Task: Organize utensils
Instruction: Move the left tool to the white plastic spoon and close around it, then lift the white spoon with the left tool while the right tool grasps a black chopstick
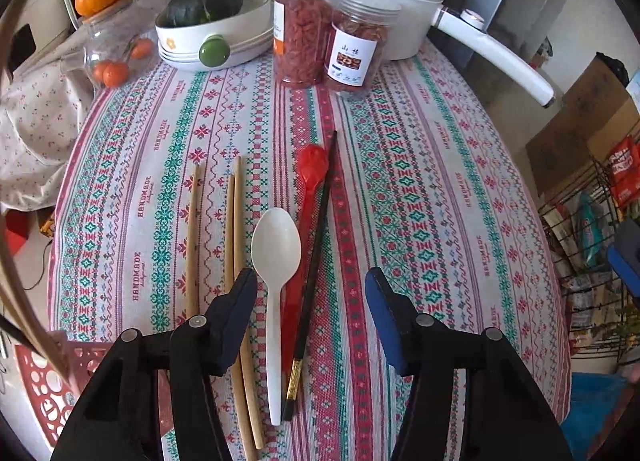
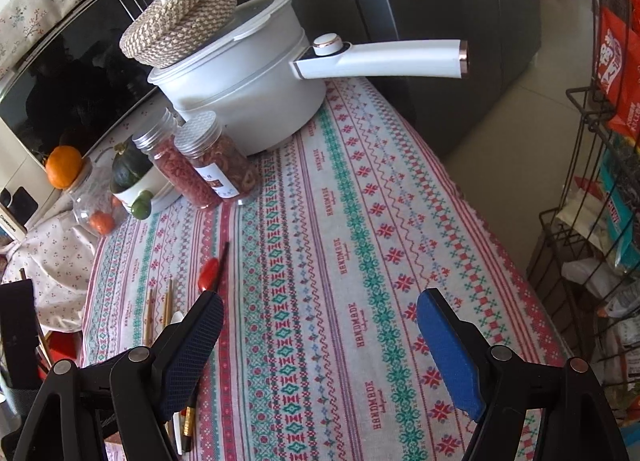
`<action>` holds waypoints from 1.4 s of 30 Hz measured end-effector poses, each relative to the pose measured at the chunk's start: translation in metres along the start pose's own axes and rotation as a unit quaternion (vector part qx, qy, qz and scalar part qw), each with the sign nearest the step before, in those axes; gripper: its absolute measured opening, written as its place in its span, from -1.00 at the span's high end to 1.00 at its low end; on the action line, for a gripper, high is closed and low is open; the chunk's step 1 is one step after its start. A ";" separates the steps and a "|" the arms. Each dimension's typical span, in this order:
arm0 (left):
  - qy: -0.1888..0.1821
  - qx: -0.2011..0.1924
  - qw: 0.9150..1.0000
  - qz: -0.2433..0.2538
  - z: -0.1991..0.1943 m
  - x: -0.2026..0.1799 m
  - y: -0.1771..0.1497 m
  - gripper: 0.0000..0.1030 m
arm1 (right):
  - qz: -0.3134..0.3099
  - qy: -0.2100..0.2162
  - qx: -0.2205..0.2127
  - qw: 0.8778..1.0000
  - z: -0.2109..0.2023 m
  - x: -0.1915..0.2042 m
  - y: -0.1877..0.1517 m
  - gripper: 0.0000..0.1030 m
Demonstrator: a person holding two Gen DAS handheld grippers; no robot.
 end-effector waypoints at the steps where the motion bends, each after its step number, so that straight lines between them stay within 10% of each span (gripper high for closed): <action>1: 0.004 0.005 1.000 -0.009 0.007 0.003 0.002 -0.09 | 0.000 0.002 0.001 1.000 0.001 0.000 0.000 -0.63; 18: 0.010 0.015 0.999 -0.037 0.042 0.021 0.011 0.29 | -0.018 0.004 0.022 1.000 0.017 0.009 -0.006 -0.63; 33: -0.119 -0.166 0.978 0.043 -0.145 0.001 -0.018 0.29 | -0.046 -0.004 0.073 0.996 0.063 0.042 -0.031 -0.61; 42: -0.147 -0.233 0.961 -0.003 -0.192 0.061 -0.022 0.29 | -0.087 0.013 0.143 0.986 0.121 0.092 -0.063 -0.15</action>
Point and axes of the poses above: each gripper's, at about its wrist camera, not at the fingertips, and z roughly the way its jaws point, x to its left, y to its top, the point moved 8 cm from there along z, roughly the way its jaws point, and after that the axes turned 1 degree about -x, right-handed, at the moved point
